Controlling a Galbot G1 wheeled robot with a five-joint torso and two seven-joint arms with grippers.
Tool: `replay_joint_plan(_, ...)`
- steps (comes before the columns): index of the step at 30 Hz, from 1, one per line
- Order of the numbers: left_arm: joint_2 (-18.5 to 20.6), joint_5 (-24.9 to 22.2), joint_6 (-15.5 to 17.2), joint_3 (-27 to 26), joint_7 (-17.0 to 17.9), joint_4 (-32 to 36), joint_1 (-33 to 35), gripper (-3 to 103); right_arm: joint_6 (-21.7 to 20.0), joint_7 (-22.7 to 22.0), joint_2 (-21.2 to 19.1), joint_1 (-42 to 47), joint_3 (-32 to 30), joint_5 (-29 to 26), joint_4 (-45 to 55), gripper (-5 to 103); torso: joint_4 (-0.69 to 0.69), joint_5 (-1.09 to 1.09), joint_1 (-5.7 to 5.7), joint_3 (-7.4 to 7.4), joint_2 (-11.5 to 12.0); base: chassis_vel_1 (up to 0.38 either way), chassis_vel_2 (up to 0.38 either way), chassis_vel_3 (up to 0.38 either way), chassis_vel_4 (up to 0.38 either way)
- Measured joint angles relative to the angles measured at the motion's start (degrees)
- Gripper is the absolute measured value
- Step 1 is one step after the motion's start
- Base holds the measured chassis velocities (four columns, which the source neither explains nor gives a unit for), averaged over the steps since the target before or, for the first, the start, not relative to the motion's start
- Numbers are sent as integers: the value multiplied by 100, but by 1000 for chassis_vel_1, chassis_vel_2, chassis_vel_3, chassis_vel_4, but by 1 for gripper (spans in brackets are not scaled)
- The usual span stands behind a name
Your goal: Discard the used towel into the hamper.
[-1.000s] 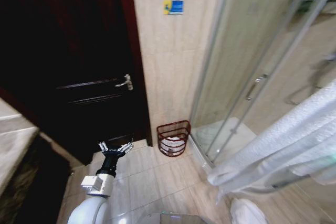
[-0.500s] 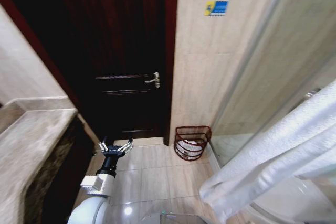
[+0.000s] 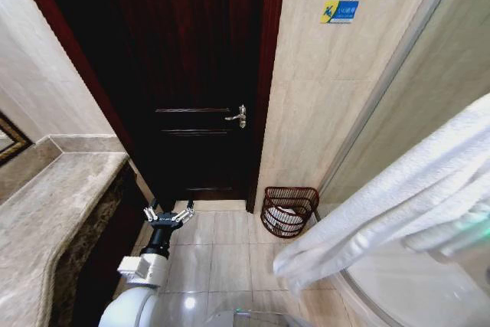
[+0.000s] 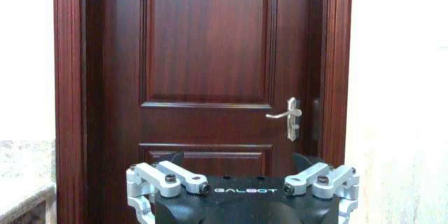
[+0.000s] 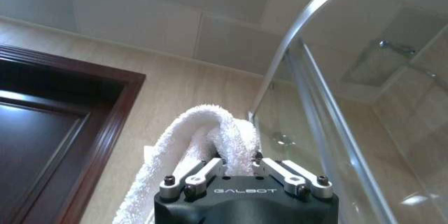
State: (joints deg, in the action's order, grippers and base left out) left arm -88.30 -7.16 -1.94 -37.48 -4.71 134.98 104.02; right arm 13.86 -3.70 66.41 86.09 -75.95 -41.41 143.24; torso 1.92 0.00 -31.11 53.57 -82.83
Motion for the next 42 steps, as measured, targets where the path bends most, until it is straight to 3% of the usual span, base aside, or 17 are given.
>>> replay_joint_plan(17, 0, 0, 0, 0, 0, 0, -1, 100, 69, 58, -146, -75, 234, 47, 0, 12, 2, -2, -4, 2, 1, -127, 121, 120, -127)
replay_joint_plan(27, 0, 0, 0, 0, 0, 0, 0, 100, 47, 61, -769, -554, 326, -131, 0, 12, 1, 0, 0, 0, 2, -64, 67, 59, -60)
replay_joint_plan(38, -1, 0, 0, 0, 0, 0, 0, 100, 51, 24, -1635, -1887, 1389, -210, -660, 12, 3, -1, -1, 1, 0, 8, -13, -15, 2)
replay_joint_plan(42, 0, 0, 0, 0, 0, 0, 0, 100, 17, -3, -1739, -2132, 1512, -229, -788, 12, 3, -1, -3, 1, 0, 0, 0, 0, 0)
